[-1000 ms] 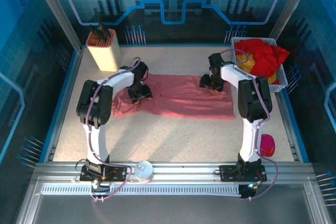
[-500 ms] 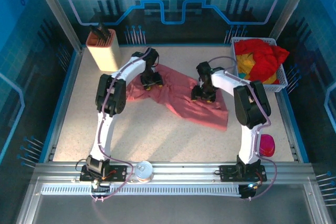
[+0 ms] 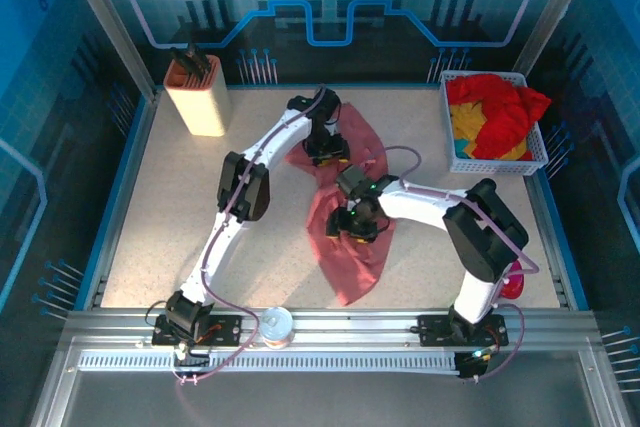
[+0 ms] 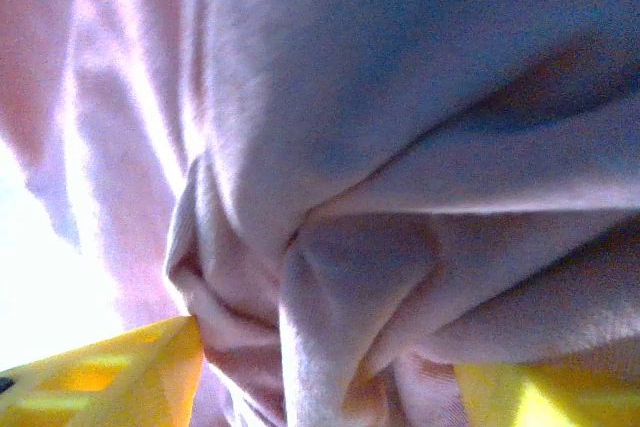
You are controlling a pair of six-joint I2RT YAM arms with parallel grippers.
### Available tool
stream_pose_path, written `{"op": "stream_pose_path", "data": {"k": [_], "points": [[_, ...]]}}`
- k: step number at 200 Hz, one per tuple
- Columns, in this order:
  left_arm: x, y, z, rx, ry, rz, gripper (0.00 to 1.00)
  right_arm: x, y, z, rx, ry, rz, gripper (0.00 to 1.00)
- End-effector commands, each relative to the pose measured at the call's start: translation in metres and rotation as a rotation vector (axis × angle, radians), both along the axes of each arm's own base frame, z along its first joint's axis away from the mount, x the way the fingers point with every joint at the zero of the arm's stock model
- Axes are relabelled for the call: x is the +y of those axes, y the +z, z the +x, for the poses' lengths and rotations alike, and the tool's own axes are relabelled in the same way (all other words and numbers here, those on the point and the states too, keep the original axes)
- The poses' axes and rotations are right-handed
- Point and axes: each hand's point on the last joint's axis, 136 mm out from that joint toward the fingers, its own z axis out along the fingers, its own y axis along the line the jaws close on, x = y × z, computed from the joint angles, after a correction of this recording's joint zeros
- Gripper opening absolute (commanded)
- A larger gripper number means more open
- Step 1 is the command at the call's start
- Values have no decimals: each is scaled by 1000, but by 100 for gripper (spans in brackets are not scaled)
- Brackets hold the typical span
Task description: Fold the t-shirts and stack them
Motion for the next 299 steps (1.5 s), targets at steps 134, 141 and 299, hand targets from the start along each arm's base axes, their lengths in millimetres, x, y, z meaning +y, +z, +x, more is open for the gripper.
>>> {"op": "stream_pose_path", "data": {"k": [134, 141, 299], "points": [[82, 165, -28, -283, -7, 1, 61, -45, 141, 131, -401, 20, -69, 75], [88, 165, -35, -284, 5, 6, 61, -45, 140, 141, -411, 46, -98, 75], [158, 117, -228, -216, 226, -58, 62, -66, -18, 262, -188, 51, -349, 72]]}}
